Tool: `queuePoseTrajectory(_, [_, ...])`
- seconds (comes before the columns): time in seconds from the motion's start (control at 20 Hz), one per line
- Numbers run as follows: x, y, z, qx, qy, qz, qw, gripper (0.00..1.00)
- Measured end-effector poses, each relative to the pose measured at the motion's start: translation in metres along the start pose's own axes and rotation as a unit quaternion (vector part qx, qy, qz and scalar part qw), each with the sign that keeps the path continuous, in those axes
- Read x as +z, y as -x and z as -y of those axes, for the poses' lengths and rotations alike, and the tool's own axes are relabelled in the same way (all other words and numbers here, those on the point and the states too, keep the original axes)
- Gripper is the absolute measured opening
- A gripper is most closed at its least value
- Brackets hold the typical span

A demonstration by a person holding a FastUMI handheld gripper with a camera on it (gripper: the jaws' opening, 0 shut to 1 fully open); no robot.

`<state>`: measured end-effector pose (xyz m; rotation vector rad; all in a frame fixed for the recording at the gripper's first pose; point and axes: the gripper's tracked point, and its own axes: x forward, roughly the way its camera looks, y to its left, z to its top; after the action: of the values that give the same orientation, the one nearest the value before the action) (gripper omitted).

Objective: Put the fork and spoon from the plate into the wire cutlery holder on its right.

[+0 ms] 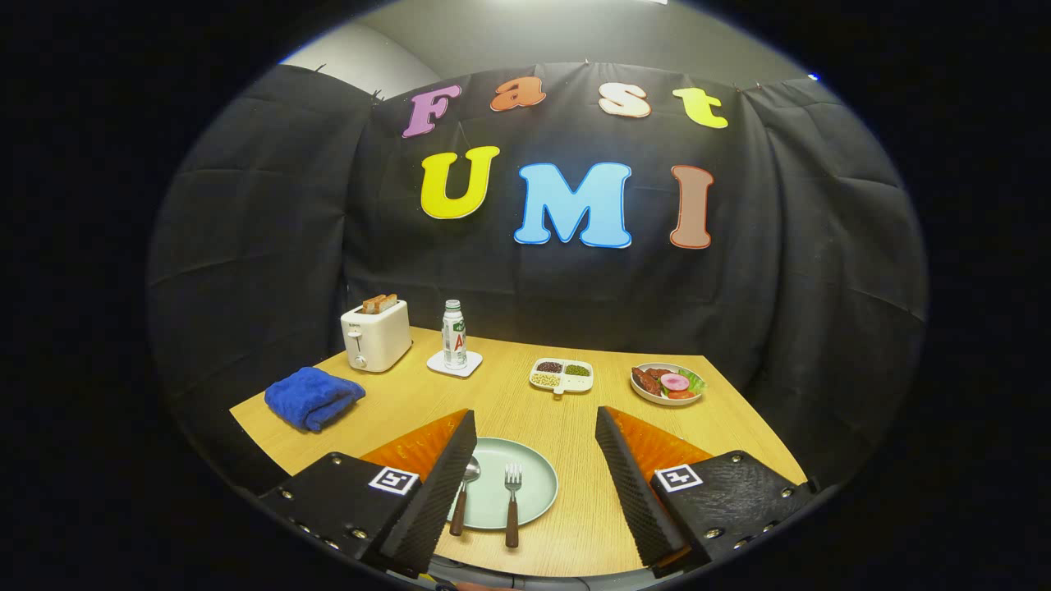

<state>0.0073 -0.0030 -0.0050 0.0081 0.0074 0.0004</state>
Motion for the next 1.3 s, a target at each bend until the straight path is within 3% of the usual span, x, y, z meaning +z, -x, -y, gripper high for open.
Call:
queuePoseTrajectory(0.7, [-0.077,-0.022,-0.008,0.018,0.010,-0.099,0.995,0.89])
queuePoseTrajectory(1.3, [-0.179,-0.030,-0.010,0.031,0.011,-0.251,0.967,0.90])
